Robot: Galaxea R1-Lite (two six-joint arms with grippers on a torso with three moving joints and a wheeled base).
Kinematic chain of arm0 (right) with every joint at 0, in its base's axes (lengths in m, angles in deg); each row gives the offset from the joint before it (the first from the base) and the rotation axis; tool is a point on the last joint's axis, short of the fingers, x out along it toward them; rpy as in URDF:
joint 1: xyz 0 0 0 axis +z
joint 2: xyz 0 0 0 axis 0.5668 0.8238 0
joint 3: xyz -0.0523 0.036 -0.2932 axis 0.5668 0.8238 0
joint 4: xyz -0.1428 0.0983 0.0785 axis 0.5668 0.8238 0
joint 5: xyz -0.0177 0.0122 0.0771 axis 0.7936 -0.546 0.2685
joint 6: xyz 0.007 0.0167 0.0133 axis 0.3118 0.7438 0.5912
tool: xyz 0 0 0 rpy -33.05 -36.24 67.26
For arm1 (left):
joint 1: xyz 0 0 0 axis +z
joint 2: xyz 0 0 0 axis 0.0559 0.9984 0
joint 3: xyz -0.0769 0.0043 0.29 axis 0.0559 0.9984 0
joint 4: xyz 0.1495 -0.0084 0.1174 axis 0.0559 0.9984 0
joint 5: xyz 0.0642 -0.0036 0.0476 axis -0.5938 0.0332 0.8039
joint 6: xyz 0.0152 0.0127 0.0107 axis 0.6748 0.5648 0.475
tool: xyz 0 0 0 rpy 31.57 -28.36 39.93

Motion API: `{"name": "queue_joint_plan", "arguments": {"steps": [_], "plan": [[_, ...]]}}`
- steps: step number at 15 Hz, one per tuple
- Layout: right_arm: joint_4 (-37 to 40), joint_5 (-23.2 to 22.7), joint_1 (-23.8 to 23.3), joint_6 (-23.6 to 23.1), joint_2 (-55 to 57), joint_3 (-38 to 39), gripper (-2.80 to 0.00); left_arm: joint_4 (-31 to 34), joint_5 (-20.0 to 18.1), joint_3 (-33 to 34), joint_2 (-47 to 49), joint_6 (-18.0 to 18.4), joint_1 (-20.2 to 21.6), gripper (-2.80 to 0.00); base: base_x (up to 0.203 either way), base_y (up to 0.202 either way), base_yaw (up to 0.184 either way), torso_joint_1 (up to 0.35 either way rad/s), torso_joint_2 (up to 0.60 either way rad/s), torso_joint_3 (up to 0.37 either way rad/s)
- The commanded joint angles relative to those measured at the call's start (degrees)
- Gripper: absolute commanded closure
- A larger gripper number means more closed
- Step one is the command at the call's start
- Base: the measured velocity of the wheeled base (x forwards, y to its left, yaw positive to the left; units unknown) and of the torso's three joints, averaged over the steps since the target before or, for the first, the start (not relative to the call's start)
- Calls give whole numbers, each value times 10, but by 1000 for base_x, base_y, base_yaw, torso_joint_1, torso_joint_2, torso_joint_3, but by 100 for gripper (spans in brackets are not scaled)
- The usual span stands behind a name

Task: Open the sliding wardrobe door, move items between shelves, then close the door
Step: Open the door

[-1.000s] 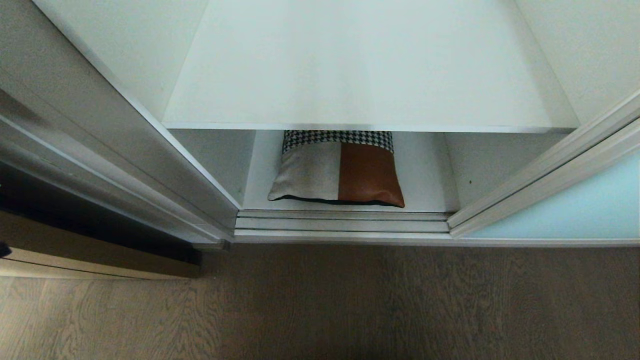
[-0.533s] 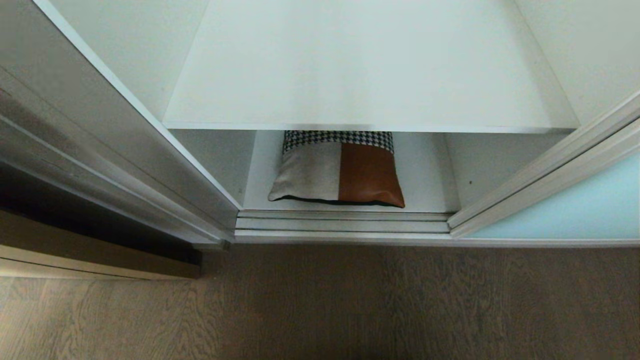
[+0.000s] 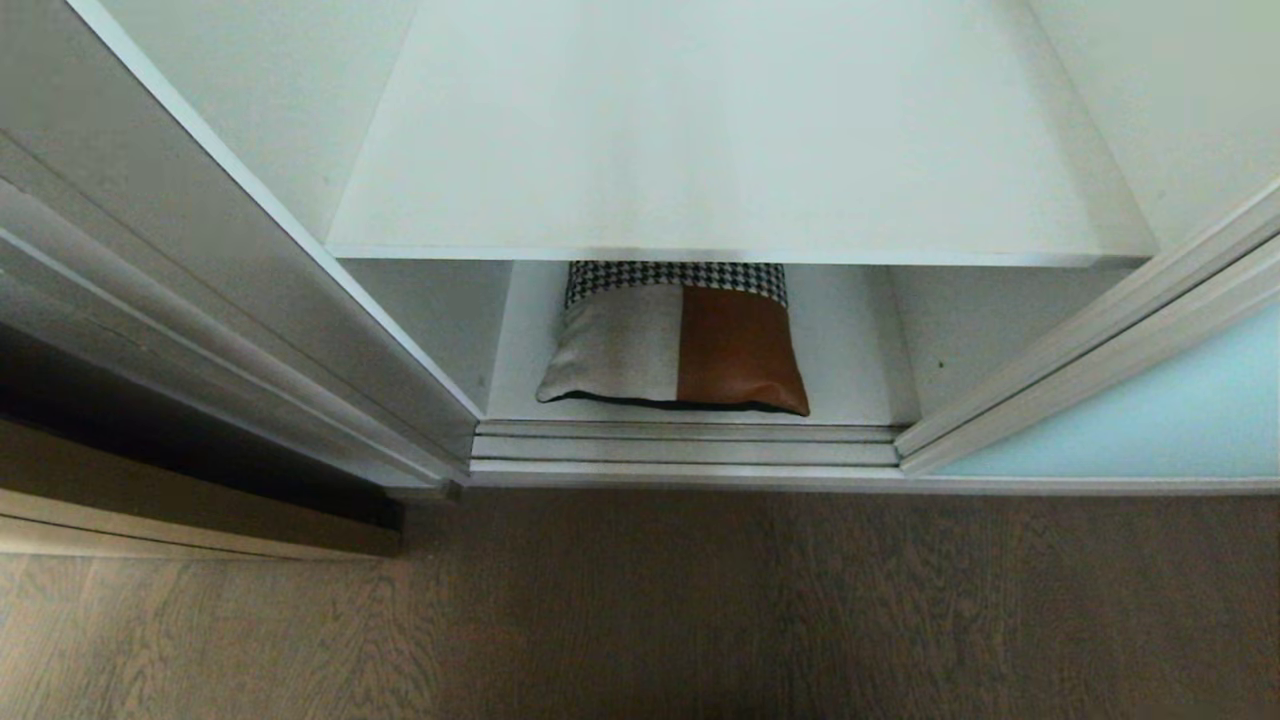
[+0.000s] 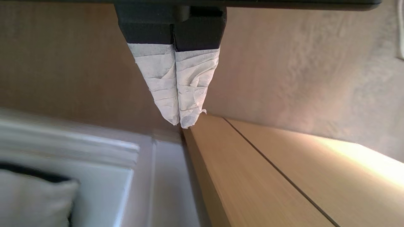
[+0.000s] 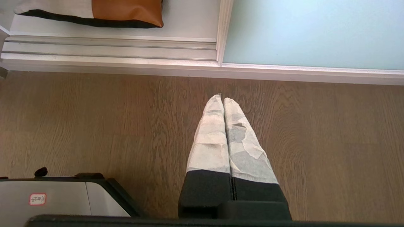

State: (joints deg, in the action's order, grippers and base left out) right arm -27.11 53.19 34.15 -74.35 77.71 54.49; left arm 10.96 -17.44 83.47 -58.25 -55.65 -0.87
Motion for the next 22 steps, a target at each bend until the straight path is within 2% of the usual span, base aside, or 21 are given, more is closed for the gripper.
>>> {"name": "queue_joint_plan", "arguments": {"steps": [1, 3, 5, 6, 9, 11, 14, 16, 19, 21, 22], "plan": [[0, 0, 0, 1, 1, 1, 0, -4, -25, 39, -8, 3, 0, 0, 0, 0, 0, 0, 0, 0], [0, 0, -1, 1, 1, 1, 0, -22, -70, 62, -8, 5, 0, 0, 0, 0, 0, 0, 0, 0], [0, 0, 0, 0, 1, 1, 0, -11, -123, 65, -8, 4, 0, 0, 0, 0, 0, 0, 0, 0], [0, 0, -1, 0, 1, 1, 0, 2, -139, 65, -8, 8, 0, 0, 0, 0, 0, 0, 0, 0], [0, 0, 0, 1, 1, 1, 0, 49, -155, 65, -8, 6, 0, 0, 0, 0, 0, 0, 0, 0], [0, 0, 0, 0, 1, 1, 0, 87, -193, 65, -8, 5, 0, 0, 0, 0, 0, 0, 0, 0], [0, 0, -1, 0, 1, 1, 0, 84, -191, 65, -12, 2, 2, 0, 0, 0, 0, 0, 0, 0], [0, 0, -1, 0, 1, 1, 0, 84, -190, 65, -55, 9, 24, 0, 0, 0, 0, 0, 0, 0], [0, 0, 0, 0, 1, 1, 0, 122, -204, 58, -166, 53, 37, 0, 0, 0, 0, 0, 0, 0], [0, 0, 0, 0, 1, 1, 0, 135, -210, 55, -168, 35, 42, 0, 0, 0, 0, 0, 0, 0], [0, 0, -1, 0, 1, 1, 0, 136, -210, 55, -167, 38, 42, 0, 0, 0, 0, 0, 0, 0]]}}
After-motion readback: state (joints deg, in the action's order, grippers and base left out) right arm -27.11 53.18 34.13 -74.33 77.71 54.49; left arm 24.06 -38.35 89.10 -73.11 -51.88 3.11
